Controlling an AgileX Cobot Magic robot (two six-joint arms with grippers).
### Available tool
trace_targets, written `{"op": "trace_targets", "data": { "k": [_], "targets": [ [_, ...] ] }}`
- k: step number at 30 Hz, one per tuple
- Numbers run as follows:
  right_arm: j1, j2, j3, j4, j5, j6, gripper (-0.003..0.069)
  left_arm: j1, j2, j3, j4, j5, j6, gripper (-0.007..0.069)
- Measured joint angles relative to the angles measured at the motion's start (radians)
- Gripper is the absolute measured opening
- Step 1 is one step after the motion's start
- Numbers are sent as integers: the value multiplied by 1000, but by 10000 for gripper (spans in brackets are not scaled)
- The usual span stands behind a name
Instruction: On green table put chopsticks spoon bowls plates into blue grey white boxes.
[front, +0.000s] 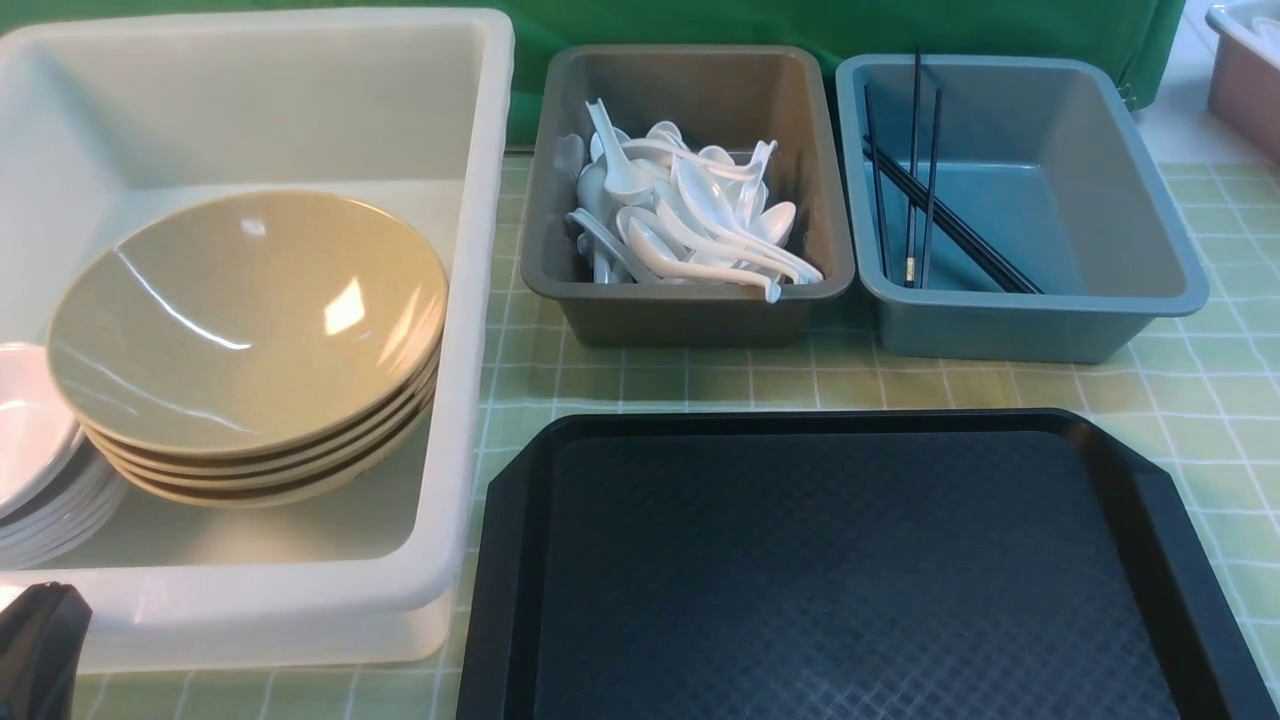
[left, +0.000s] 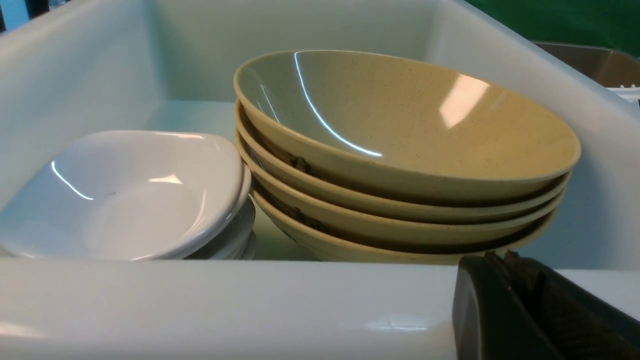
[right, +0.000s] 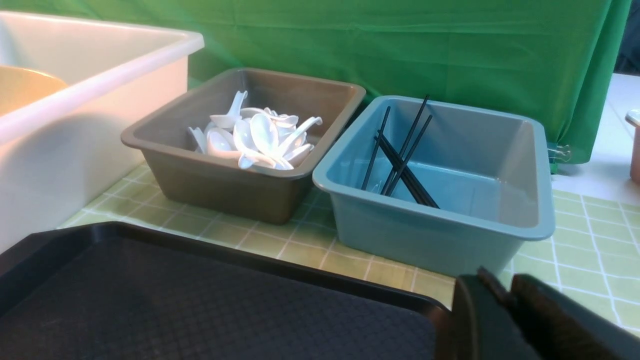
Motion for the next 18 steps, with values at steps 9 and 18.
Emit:
{"op": "trace_targets", "data": {
  "k": [9, 18],
  "targets": [
    [0, 0, 0, 0, 0, 0, 103, 0, 0, 0, 1, 0, 0, -1],
    [0, 0, 0, 0, 0, 0, 111, 0, 0, 0, 9, -1, 0, -1]
  ]
}}
